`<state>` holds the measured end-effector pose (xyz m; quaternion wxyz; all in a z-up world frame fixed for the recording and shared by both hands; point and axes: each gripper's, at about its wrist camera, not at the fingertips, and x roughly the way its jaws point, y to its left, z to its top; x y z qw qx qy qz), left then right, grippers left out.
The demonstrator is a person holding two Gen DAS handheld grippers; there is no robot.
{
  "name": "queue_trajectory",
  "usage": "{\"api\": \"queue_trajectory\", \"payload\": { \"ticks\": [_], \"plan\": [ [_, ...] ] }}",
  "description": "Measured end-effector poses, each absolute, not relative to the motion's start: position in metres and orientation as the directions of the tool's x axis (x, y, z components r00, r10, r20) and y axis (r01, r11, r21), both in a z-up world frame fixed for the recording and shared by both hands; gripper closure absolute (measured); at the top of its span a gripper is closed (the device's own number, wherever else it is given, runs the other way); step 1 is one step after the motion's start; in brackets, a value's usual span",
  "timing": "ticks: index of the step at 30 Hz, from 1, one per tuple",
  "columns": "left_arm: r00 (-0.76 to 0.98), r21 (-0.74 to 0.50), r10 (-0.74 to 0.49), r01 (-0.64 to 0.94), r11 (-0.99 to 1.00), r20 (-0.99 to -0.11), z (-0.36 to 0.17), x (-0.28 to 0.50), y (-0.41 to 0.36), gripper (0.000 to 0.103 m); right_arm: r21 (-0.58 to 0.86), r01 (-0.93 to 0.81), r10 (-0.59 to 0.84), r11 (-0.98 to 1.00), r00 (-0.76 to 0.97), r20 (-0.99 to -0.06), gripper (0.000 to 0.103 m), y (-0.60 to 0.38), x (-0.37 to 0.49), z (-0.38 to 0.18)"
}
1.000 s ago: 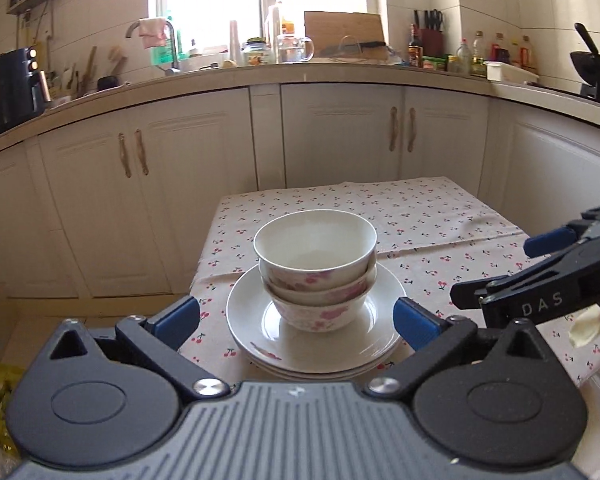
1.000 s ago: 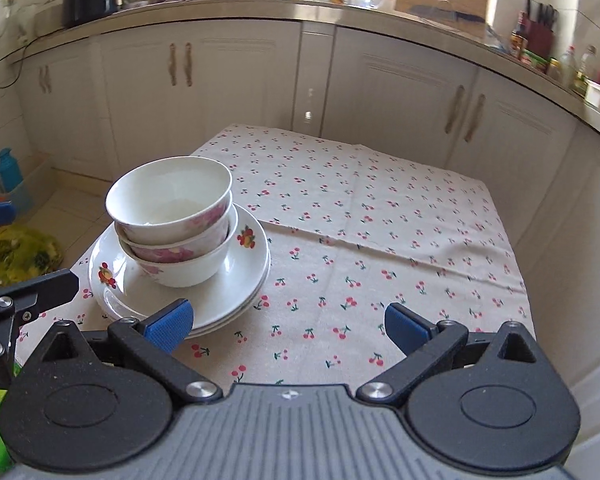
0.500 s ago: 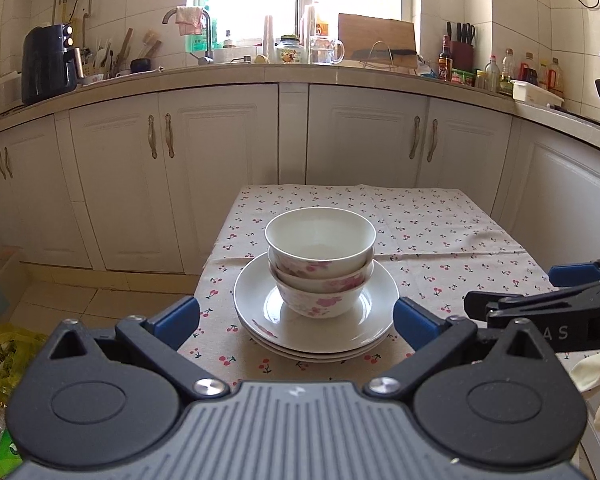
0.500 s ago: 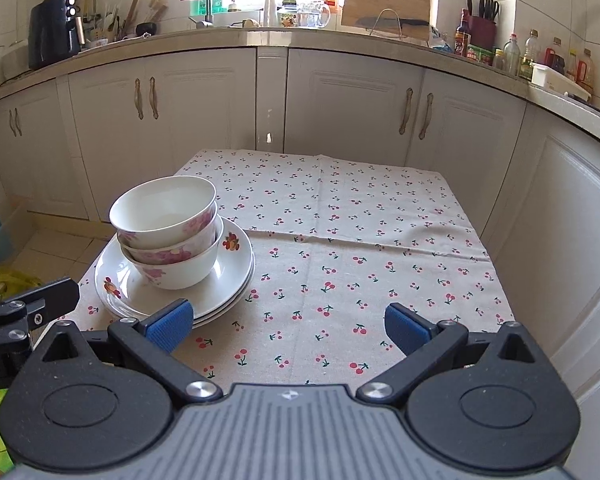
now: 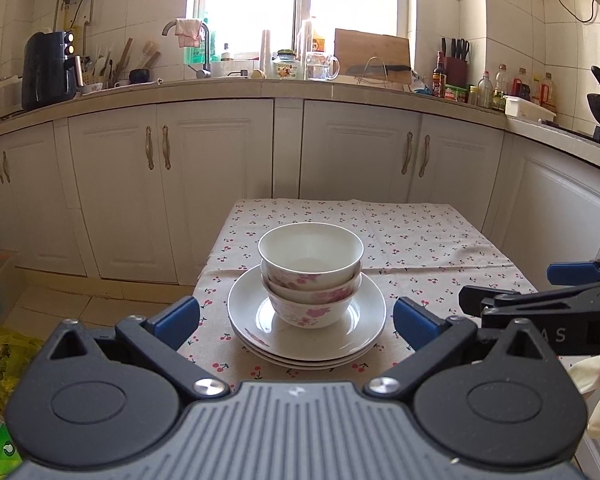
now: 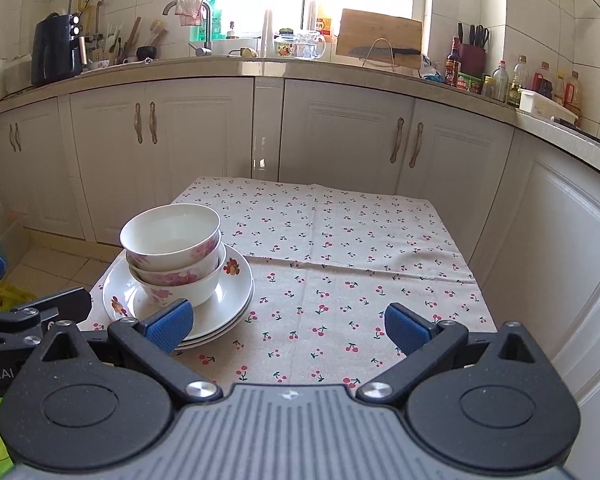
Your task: Organize plates and bowls
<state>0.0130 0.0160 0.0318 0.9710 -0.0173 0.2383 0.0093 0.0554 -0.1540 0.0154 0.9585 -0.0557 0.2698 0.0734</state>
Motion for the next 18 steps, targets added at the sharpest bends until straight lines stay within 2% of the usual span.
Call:
{"api": "queue_trajectory", "payload": {
  "ticks": [18],
  "plan": [
    [0.893,-0.041,0.003,-0.024,0.999,-0.450,0.0333,0.0100,0.0157,0.001,-0.073,-0.146,0.090,0.987,0.860,-0.502,0.000,-0.1549,0.0487,0.0190]
  ]
}}
